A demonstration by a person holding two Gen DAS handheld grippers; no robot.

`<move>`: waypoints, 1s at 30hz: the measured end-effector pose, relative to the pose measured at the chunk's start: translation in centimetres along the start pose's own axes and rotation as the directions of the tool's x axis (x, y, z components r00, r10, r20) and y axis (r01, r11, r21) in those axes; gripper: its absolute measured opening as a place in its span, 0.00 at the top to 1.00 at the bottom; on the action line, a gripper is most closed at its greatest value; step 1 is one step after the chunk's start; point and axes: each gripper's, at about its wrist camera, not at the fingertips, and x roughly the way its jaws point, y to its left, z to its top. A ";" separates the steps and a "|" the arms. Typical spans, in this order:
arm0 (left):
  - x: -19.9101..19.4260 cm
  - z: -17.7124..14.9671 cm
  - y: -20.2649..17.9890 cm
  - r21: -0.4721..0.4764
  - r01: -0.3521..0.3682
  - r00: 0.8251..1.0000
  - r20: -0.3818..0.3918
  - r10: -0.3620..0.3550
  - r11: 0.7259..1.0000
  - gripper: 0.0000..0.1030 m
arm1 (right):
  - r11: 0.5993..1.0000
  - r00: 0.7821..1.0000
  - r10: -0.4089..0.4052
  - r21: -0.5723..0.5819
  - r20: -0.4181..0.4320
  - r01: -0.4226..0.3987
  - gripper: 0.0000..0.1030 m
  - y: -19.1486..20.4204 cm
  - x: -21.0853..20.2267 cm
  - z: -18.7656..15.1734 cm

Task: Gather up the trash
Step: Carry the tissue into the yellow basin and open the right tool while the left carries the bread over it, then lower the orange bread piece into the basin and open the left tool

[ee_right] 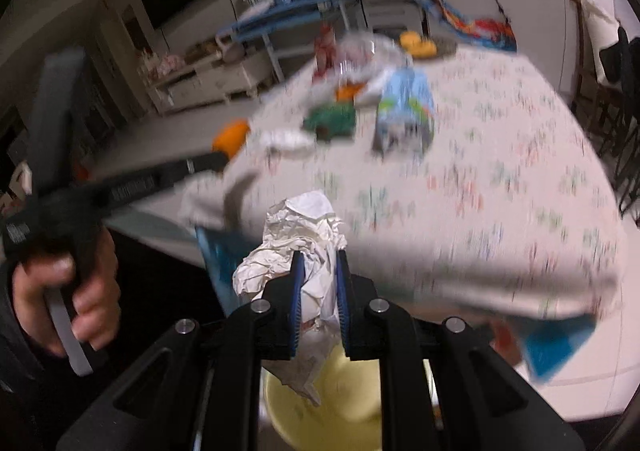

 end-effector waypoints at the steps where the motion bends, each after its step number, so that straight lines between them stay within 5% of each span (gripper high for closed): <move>1: -0.2 -0.3 -0.1 0.000 0.005 1.000 -0.002 -0.005 1.000 0.96 | 1.000 1.000 -0.002 0.006 -0.029 0.003 0.84 0.1 0.3 -0.8; 6: -1.0 -1.9 -0.9 0.010 0.023 1.000 -0.014 -0.023 1.000 0.96 | 1.000 0.991 -0.026 0.002 -0.128 0.027 0.82 0.5 1.3 -3.4; 13: -2.1 -4.0 -2.3 0.041 0.042 0.999 -0.028 -0.041 0.998 0.96 | 0.999 0.987 -0.049 -0.002 -0.151 0.049 0.66 0.6 1.3 -4.4; 23: -2.3 -7.0 -4.3 0.052 0.112 0.989 -0.101 -0.106 0.992 0.95 | 0.991 0.991 -0.101 0.099 0.084 0.092 0.35 -0.7 -3.1 -3.2; 30: -1.2 -9.2 -6.9 0.110 0.179 0.967 -0.203 -0.154 0.978 0.95 | 0.970 0.974 -0.134 0.227 0.181 0.091 0.32 -3.2 -5.2 -2.8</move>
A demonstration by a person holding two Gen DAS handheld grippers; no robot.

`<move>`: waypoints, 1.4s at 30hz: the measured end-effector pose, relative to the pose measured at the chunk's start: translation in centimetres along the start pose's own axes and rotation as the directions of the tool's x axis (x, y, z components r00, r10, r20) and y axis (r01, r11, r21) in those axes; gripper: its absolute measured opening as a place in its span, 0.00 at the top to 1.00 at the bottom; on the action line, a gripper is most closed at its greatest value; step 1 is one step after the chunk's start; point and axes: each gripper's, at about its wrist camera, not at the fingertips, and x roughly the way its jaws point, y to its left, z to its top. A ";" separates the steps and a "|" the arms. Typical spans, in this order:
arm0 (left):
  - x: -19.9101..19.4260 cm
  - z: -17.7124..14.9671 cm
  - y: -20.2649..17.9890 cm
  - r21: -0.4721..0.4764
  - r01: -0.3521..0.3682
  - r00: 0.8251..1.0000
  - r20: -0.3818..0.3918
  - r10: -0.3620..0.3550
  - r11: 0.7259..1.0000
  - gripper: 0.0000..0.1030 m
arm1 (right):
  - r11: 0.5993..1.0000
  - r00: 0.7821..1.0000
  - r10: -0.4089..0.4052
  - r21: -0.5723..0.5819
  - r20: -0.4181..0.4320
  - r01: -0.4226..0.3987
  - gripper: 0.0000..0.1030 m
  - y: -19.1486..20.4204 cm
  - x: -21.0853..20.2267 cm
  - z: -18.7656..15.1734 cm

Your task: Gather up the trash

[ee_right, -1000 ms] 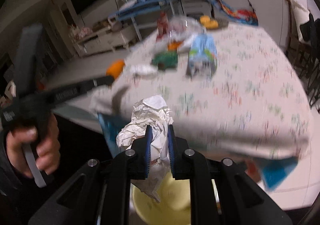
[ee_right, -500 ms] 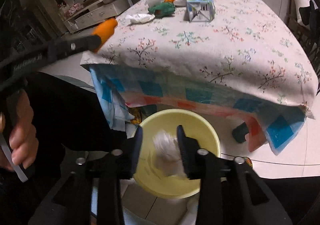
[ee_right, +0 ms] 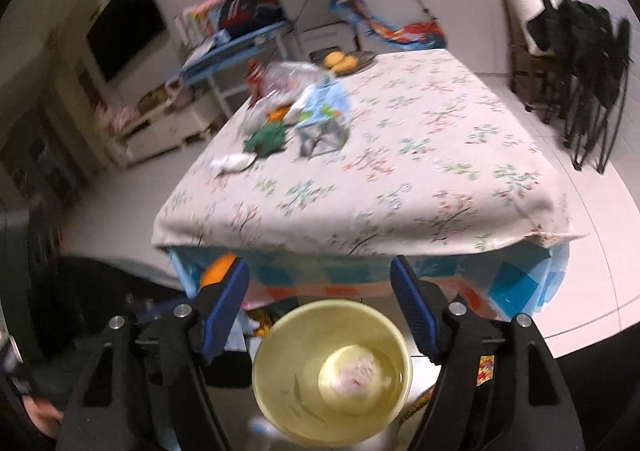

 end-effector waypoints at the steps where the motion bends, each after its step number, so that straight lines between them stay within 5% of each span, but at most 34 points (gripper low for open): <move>1: 0.2 -0.2 -0.2 0.010 0.006 1.000 -0.011 -0.006 1.000 0.95 | 1.000 1.000 0.000 0.013 0.001 0.000 0.32 -0.2 0.0 0.1; 7: 1.2 -0.8 -1.3 0.058 0.021 0.998 -0.066 -0.017 0.998 0.92 | 0.999 1.000 -0.006 0.047 0.005 0.005 0.30 -0.9 0.2 0.0; 11: 1.2 -0.8 -1.7 0.073 -0.012 0.998 -0.063 0.017 0.997 0.56 | 0.999 1.000 -0.008 0.050 0.013 0.007 0.28 -1.1 0.1 0.0; 18: 0.5 -0.4 -1.4 0.074 -0.110 0.994 0.001 0.110 0.991 0.37 | 0.999 1.000 -0.011 0.050 0.015 0.010 0.28 -1.1 0.1 0.1; 23: -1.2 0.2 -0.4 0.030 -0.220 0.970 0.112 0.216 0.975 0.24 | 0.999 1.000 -0.018 0.030 0.019 0.018 0.27 -0.8 0.0 0.0; 31: -2.7 0.9 -0.1 0.000 -0.294 0.935 0.206 0.287 0.956 0.18 | 0.999 0.999 -0.035 -0.025 0.036 0.036 0.26 0.2 -0.1 0.1; 42: -2.9 0.8 -0.1 -0.016 -0.307 0.926 0.224 0.303 0.951 0.17 | 0.997 0.998 -0.046 -0.056 0.043 0.049 0.24 1.0 -0.1 0.1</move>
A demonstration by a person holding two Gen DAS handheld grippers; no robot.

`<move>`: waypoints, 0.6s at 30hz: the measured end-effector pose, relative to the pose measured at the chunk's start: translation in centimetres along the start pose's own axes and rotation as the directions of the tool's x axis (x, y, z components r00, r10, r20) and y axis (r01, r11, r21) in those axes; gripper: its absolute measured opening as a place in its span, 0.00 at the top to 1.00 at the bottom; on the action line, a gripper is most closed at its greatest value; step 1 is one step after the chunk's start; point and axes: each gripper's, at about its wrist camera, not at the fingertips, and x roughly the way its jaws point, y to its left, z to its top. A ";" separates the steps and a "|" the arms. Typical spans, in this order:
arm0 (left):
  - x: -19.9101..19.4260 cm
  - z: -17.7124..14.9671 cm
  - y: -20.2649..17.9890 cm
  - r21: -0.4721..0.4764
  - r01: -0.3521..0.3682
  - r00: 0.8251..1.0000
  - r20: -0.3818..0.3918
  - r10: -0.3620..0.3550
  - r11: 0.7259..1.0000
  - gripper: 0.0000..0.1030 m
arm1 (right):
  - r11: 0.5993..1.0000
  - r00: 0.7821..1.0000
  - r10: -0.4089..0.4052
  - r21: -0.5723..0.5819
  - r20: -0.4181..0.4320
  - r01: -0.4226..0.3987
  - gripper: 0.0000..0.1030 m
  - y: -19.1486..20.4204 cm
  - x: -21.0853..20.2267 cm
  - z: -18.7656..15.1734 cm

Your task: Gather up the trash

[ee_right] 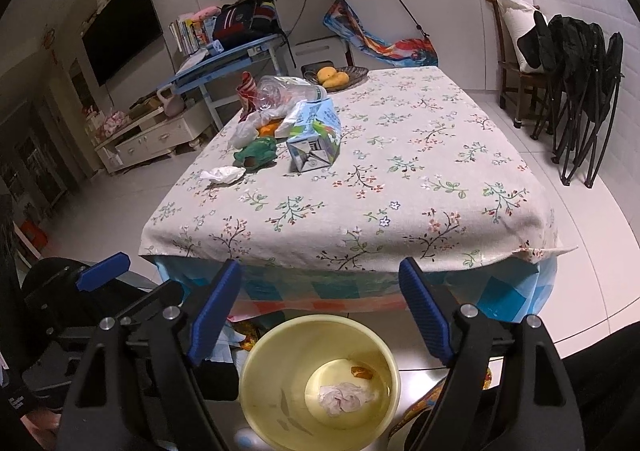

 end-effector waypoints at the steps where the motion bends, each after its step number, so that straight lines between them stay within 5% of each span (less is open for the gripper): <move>1: 0.0 0.0 0.0 -0.001 -0.001 1.000 0.001 0.001 1.000 0.17 | 1.000 1.000 0.000 0.000 0.000 0.000 0.24 0.0 0.0 0.0; 18: 0.0 0.1 0.1 0.000 -0.002 1.000 0.001 0.002 1.000 0.17 | 1.000 1.000 0.002 -0.020 -0.009 -0.002 0.23 0.8 0.4 -0.1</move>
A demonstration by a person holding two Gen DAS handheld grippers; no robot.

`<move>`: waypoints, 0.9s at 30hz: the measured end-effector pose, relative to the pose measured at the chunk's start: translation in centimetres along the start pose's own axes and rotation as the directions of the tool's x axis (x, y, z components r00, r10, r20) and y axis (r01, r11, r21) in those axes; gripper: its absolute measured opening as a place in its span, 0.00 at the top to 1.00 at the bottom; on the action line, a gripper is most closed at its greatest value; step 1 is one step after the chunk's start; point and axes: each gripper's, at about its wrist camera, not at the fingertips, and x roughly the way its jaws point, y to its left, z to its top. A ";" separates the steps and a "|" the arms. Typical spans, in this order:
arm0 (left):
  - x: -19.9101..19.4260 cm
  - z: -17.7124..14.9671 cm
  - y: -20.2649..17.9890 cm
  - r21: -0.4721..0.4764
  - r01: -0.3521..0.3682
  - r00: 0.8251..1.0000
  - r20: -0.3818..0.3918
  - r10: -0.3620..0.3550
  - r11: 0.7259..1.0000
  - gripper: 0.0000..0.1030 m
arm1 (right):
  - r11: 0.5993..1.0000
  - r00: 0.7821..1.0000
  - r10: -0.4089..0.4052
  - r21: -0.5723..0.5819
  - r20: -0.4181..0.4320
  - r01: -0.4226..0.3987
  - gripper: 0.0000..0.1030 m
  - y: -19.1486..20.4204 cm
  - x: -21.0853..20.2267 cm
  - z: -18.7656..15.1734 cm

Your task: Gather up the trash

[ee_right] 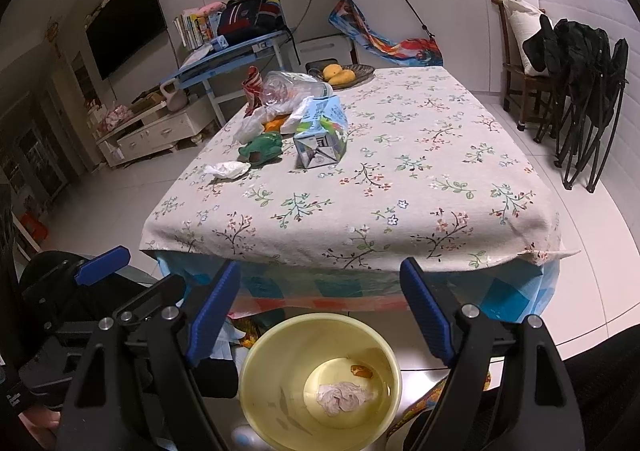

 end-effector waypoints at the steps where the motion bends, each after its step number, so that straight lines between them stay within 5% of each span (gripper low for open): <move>1: 0.0 0.0 0.0 0.001 -0.001 1.000 0.000 0.001 1.000 0.17 | 1.000 1.000 0.001 0.000 0.000 -0.001 0.23 0.0 0.0 0.0; 11: 0.4 0.3 0.6 -0.029 -0.004 1.000 -0.005 0.004 1.000 0.16 | 1.000 1.000 0.028 -0.009 0.003 -0.028 0.23 0.8 0.6 0.9; 21: 3.4 3.5 5.8 -0.215 -0.053 0.998 -0.040 0.046 0.975 0.16 | 0.997 0.998 0.062 -0.033 -0.013 -0.063 0.23 1.0 3.1 4.3; 27: 6.3 7.2 7.1 -0.169 -0.056 0.998 -0.051 0.048 0.984 0.16 | 0.997 0.997 0.069 -0.043 -0.036 -0.071 0.23 0.2 5.3 6.7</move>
